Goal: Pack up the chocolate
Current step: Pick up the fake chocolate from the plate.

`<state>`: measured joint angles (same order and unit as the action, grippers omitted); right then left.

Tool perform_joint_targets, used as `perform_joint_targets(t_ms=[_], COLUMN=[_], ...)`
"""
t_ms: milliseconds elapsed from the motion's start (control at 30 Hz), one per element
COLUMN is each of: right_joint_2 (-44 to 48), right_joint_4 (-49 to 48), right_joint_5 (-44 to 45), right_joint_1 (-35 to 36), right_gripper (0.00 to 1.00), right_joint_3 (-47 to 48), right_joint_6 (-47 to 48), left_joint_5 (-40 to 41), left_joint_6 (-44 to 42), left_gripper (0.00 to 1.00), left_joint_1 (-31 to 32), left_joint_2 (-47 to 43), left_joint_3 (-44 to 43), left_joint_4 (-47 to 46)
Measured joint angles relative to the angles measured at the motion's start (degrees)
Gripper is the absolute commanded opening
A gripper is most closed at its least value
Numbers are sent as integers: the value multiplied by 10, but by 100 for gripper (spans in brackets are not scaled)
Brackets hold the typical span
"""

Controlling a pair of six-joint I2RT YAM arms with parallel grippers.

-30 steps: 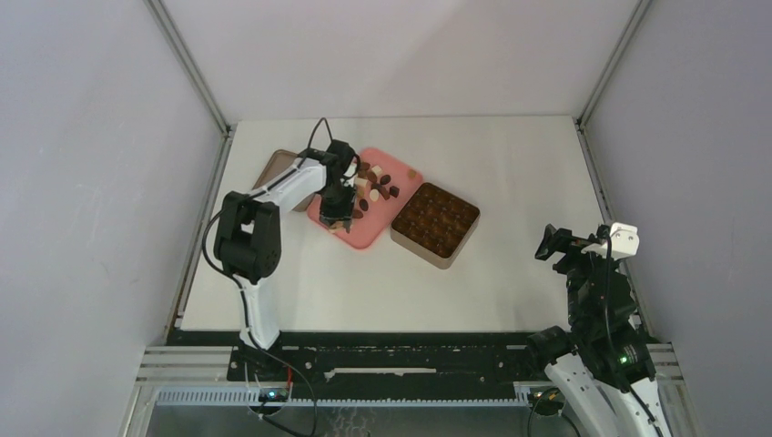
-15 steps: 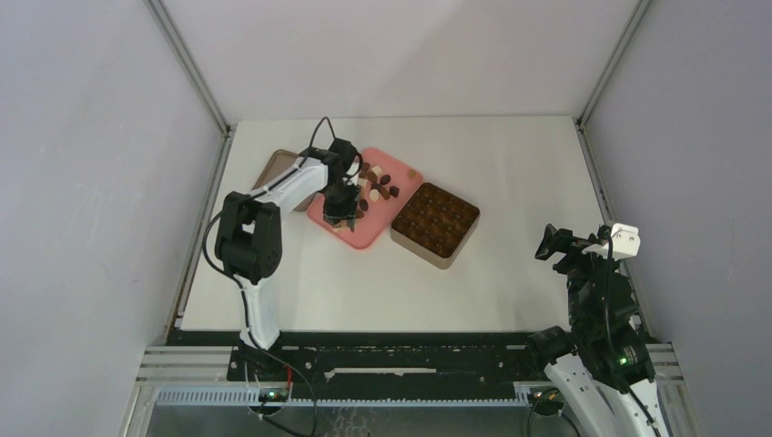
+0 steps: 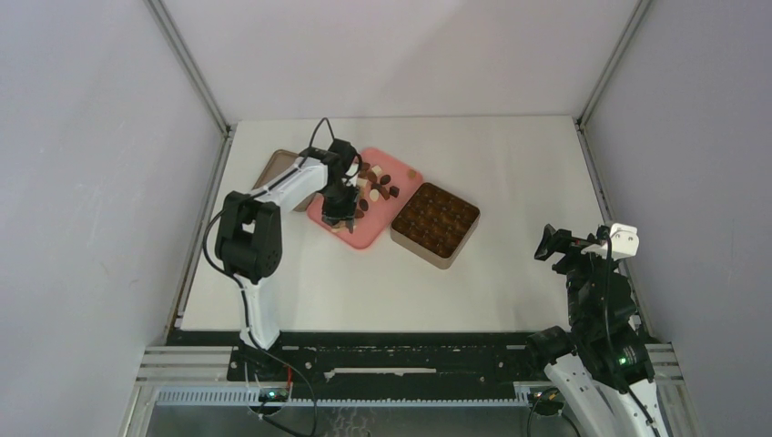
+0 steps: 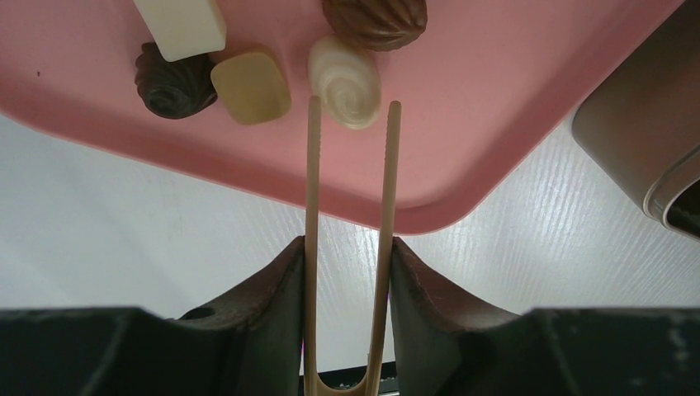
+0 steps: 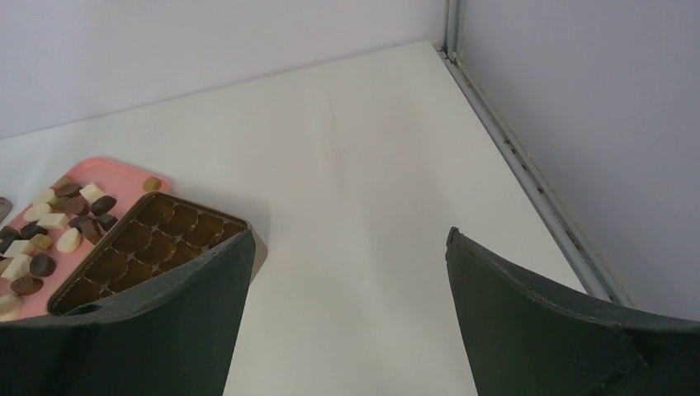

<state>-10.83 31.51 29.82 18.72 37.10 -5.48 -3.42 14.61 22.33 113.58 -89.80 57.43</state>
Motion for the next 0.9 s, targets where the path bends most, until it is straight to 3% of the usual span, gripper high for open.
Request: perform_joint_targets(t_ms=[400, 900], right_joint_2=[3, 3], right_joint_4=[0, -9], right_joint_5=[-4, -6], right_joint_1=[-3, -7], right_gripper=[94, 94], right_joint_3=[0, -3], right_joint_6=[0, 0], left_joint_5=[0, -1], left_joint_6=[4, 4], left_gripper=[40, 19], left_joint_1=[0, 0], left_joint_2=[35, 22], left_joint_3=[-1, 1], left_joint_4=[5, -3])
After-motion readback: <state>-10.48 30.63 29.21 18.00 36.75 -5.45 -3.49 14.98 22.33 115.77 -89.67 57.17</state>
